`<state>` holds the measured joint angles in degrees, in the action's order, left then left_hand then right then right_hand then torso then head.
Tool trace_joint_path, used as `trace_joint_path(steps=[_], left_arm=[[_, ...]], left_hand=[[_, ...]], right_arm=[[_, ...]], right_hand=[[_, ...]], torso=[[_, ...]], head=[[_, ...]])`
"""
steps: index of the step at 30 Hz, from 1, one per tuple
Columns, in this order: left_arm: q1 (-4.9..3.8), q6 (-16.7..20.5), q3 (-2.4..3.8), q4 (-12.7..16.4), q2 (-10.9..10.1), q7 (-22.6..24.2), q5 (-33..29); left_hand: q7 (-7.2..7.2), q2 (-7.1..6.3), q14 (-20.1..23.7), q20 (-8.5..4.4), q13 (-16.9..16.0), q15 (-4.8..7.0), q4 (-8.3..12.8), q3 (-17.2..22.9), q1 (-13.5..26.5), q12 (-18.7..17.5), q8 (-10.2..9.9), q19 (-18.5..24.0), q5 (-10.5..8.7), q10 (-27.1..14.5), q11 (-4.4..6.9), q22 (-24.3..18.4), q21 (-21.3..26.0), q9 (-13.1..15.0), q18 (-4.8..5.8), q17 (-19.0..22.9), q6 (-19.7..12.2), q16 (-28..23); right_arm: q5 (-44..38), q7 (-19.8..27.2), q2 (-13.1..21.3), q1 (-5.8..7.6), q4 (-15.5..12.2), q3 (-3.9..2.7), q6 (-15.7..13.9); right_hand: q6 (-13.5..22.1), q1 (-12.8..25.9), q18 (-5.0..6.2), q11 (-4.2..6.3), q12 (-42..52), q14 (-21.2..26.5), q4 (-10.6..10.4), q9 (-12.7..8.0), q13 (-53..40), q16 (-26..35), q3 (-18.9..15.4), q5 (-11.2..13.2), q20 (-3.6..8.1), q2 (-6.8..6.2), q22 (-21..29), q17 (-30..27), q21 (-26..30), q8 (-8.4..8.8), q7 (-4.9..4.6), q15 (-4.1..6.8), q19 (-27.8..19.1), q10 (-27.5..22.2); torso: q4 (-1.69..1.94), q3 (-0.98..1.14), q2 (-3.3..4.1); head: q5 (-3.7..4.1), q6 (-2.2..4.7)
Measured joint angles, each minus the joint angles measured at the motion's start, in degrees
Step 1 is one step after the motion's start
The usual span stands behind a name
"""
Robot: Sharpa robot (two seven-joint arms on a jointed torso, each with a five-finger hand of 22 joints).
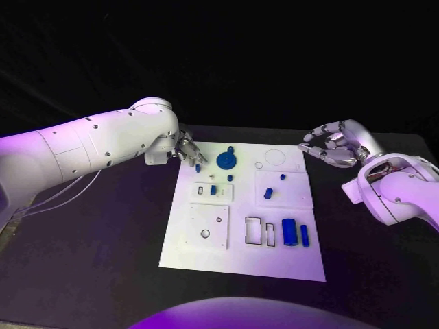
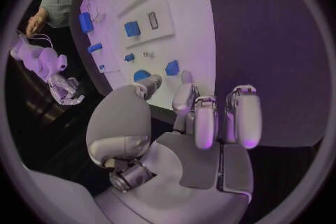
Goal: Assemble the parts on the task board
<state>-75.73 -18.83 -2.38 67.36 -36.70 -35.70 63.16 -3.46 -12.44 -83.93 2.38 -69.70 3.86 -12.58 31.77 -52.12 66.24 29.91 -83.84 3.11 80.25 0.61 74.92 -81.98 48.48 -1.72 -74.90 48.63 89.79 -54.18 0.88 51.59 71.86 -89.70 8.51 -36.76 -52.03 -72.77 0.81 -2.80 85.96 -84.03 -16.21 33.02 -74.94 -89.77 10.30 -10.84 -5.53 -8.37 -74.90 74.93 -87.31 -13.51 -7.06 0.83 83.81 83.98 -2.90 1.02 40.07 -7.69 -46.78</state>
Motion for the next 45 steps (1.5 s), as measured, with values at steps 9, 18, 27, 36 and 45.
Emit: trace_joint_path(steps=[9,18,27,36,45], left_arm=[[0.09,-0.5,-0.05,0.4,-0.2,0.1,-0.5],[0.1,-0.6,-0.06,0.7,-0.3,0.2,-1.1],[0.11,-0.8,-0.06,0.5,-0.3,0.2,-1.7],[0.17,-1.1,-0.12,0.2,-0.1,0.2,-2.0],[0.27,-1.2,-0.17,0.0,0.0,0.4,-2.6]], left_hand=[[-0.13,1.3,0.0,0.21,-0.1,0.0,-0.2,0.2,-1.3,0.3,-0.2,-0.2,0.0,0.0,0.0,0.0,0.0,-0.5,0.0,0.0,0.8,0.0],[0.19,2.23,0.0,0.21,0.0,0.0,1.6,2.7,-3.5,0.3,-0.2,-0.2,0.0,0.0,0.0,0.0,0.2,-0.7,0.01,0.0,1.5,0.0],[0.19,2.22,0.0,0.2,0.0,0.0,1.9,3.0,-3.7,0.3,-0.2,-0.2,0.0,0.0,0.0,0.0,0.2,-0.7,0.01,0.0,1.5,0.0],[0.34,2.34,0.0,0.2,0.0,0.0,1.9,3.0,-3.8,0.3,-0.2,-0.2,0.0,0.0,0.01,0.0,0.2,-0.7,0.01,0.0,1.6,0.0],[0.6,5.22,0.0,0.2,0.1,0.01,8.7,10.3,-8.8,0.3,1.0,-0.2,-0.06,0.2,0.22,0.0,0.5,-0.7,0.01,0.0,1.9,0.0]], right_arm=[[0.0,0.0,0.0,0.0,0.0,0.0,0.0],[0.0,0.0,0.0,0.0,0.1,0.02,0.0],[0.0,0.0,0.0,0.0,0.1,0.0,0.0],[0.0,0.0,0.0,0.0,0.1,0.0,0.0],[0.0,0.0,0.0,0.0,0.1,0.02,0.0]], right_hand=[[0.1,0.0,0.0,0.0,0.0,0.0,0.0,0.0,0.0,0.0,0.0,0.0,0.0,0.0,0.0,0.0,0.0,0.0,0.07,0.0,0.0,0.0],[0.1,0.0,0.0,0.0,0.0,0.0,0.0,0.0,0.0,0.0,0.0,0.0,0.0,0.0,0.0,0.0,0.0,0.0,0.07,0.0,0.0,0.0],[0.1,0.0,0.0,0.0,0.0,0.0,0.0,0.1,0.0,0.0,0.0,0.0,0.0,0.0,0.0,0.0,0.0,0.0,0.07,0.0,0.0,0.0],[0.1,0.0,0.0,0.0,0.0,0.0,0.0,0.1,0.0,0.0,0.0,0.0,0.0,0.0,0.0,0.0,0.0,0.0,0.07,0.0,0.0,0.0],[0.1,0.0,0.0,0.0,0.0,0.0,0.0,0.1,0.0,0.0,0.0,0.0,0.0,0.0,0.0,0.0,0.0,0.0,0.07,0.0,0.0,0.0]], torso=[[0.04,0.03,-0.03],[0.03,0.03,-0.04],[0.03,0.07,-0.04],[0.03,0.09,-0.06],[0.01,0.08,-0.06]], head=[[-0.02,-0.12],[0.03,-0.29],[0.06,-0.43],[0.04,-0.51],[0.05,-0.56]])
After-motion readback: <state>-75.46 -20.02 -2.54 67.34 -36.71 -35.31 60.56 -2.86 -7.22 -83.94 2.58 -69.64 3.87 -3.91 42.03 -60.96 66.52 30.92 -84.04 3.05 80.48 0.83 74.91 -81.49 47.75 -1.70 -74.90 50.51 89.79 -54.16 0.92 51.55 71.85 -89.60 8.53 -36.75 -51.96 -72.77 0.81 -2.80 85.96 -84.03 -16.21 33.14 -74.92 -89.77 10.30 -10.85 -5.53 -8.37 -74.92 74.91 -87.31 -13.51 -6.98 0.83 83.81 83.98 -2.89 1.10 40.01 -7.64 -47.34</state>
